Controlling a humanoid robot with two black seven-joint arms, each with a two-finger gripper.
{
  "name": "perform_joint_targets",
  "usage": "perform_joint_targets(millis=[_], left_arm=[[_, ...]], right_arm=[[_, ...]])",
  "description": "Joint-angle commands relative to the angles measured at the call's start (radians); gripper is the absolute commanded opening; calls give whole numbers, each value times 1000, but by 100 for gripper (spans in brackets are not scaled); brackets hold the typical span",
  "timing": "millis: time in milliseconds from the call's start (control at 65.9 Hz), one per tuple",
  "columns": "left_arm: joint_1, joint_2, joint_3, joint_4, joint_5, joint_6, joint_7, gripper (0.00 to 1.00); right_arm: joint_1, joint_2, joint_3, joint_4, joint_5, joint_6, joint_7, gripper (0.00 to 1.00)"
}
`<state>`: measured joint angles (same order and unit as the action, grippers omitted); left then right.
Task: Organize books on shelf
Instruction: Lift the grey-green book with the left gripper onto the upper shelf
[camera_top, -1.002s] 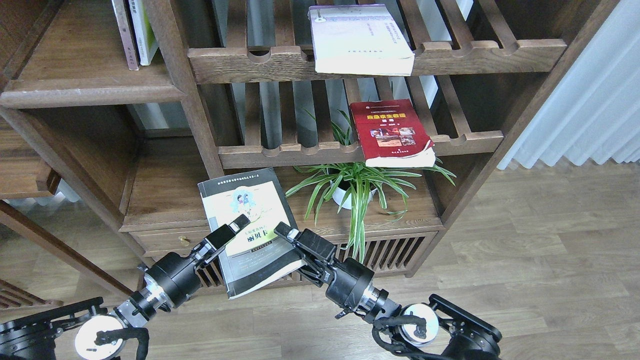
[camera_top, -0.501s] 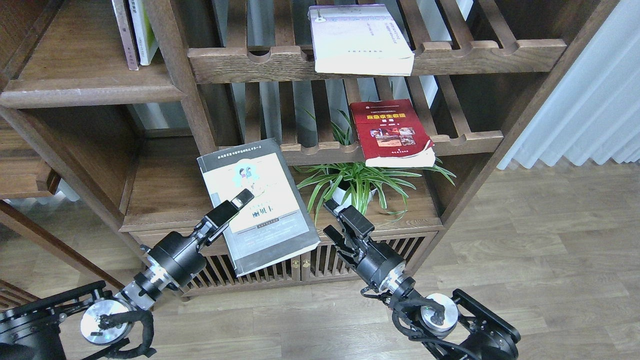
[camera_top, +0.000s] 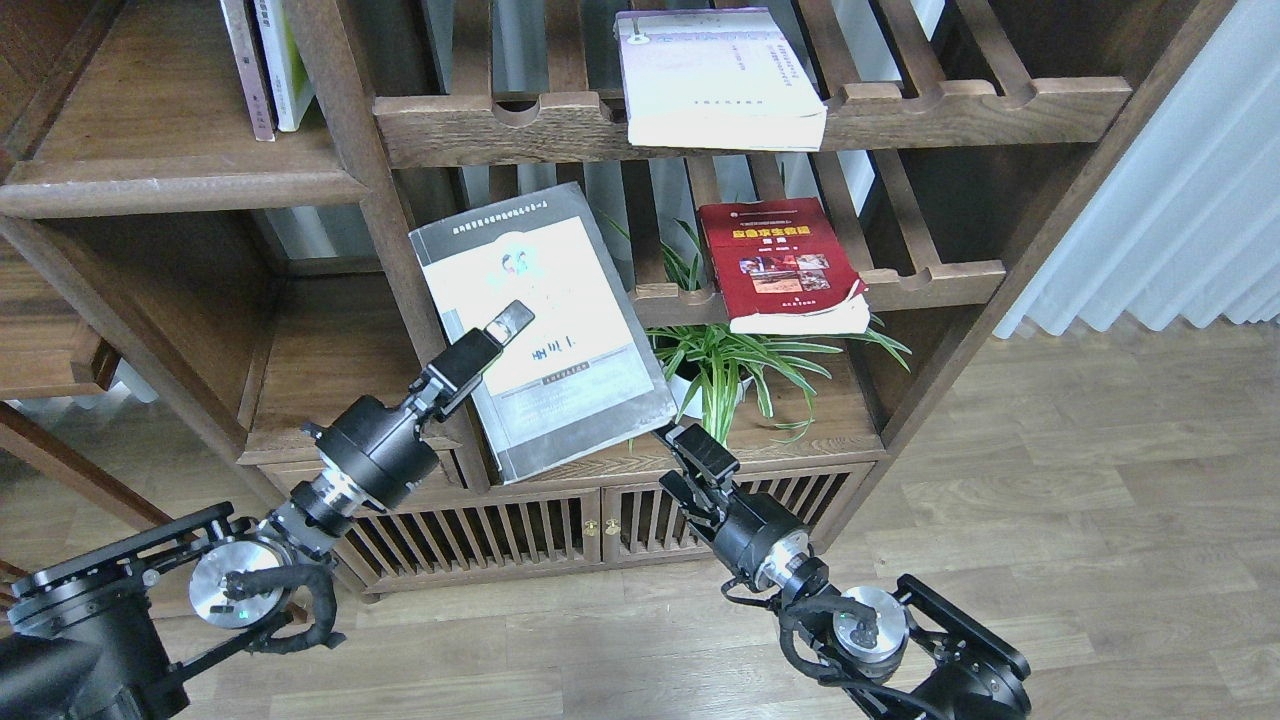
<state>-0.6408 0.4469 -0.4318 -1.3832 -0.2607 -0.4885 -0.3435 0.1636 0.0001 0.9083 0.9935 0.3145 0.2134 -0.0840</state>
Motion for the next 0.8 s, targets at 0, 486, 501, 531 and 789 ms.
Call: perform_joint_targets(millis=[0, 486, 501, 531, 789], left_arm=[[-59, 13, -4, 1, 8, 0, 0, 0], [-126, 118, -94, 0, 34, 0, 3, 0], [-129, 122, -96, 0, 34, 0, 1, 0], [-135, 133, -99, 0, 34, 0, 1, 0], [-138, 234, -137, -2, 34, 0, -2, 0]], right_arm=[[7, 0, -2, 0, 0, 0, 0, 98], [47, 0, -6, -1, -29, 0, 0, 98], [48, 0, -5, -3, -29, 0, 0, 98], [50, 0, -5, -3, -29, 0, 0, 98], [53, 0, -6, -6, -29, -2, 0, 99]])
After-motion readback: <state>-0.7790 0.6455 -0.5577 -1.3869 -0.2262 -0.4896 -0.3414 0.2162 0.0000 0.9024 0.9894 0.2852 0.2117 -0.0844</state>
